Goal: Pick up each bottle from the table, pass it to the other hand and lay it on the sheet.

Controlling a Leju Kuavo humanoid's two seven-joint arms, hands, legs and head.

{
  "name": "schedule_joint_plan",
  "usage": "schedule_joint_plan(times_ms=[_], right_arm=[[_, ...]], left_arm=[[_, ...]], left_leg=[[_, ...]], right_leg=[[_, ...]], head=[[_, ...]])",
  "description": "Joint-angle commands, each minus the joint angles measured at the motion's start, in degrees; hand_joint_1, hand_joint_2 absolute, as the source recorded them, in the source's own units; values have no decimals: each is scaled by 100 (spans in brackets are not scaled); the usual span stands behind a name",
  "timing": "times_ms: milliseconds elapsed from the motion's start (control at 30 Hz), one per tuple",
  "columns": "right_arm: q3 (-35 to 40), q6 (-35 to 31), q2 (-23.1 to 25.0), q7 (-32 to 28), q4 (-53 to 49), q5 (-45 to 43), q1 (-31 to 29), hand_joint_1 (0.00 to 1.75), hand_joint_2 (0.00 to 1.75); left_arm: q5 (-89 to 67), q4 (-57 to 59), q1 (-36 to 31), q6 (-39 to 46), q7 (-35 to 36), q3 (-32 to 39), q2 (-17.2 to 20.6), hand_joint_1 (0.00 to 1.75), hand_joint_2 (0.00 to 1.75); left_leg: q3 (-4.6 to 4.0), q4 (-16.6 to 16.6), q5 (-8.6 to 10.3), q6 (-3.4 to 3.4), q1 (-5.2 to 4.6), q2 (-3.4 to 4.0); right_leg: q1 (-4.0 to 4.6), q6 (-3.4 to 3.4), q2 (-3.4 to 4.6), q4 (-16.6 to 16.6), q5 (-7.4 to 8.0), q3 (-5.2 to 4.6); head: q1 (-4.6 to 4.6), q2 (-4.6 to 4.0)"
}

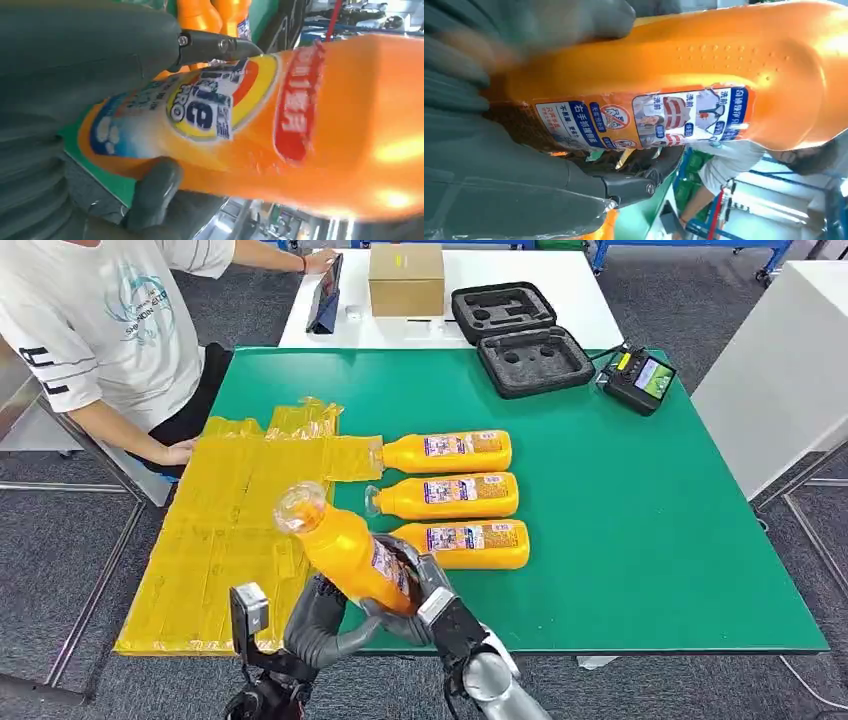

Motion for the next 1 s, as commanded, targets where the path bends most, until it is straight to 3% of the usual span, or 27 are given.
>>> schedule_joint_plan(times_ms=[33, 433, 800, 833, 867, 1000], right_arm=[[715, -13, 72, 90, 967, 320, -345, 175, 175], [599, -138, 24, 142, 1369, 513, -404, 175, 175], [618, -171, 80, 155, 1390, 500, -472, 175, 175], [628, -180, 89, 150, 1359, 496, -480, 175, 175], [642, -181, 99, 145, 1315, 477, -484, 175, 175], [670, -219, 112, 163, 1226, 488, -474, 175, 175]], left_arm=[[283, 512, -263, -85, -81, 48, 110, 0, 175], [563, 49, -53, -85, -64, 310, 127, 0, 175], [439, 167, -156, -67, -64, 144, 143, 0, 175], [428, 182, -173, -67, -62, 115, 131, 42, 175], [353, 209, -200, -81, -50, 33, 165, 169, 175], [247, 272, -221, -46, -56, -20, 171, 175, 175]], left_leg=[[13, -6, -2, -7, 5, 6], [8, -2, -2, -9, 8, 0], [3, -1, -1, -7, 5, -3], [3, -1, 0, -6, 3, -3], [4, 0, -2, -8, 5, -4], [0, 1, 0, -8, 4, -5]], right_leg=[[5, -6, 12, -7, 1, 11], [7, -7, 7, -7, 0, 9], [4, -6, 2, -3, -2, 3], [2, -4, 1, -1, -2, 3], [4, -6, 3, -2, -3, 4], [3, -6, 1, 1, -2, 0]], head=[[0, 0], [0, 0], [0, 0], [0, 0], [0, 0], [0, 0]])
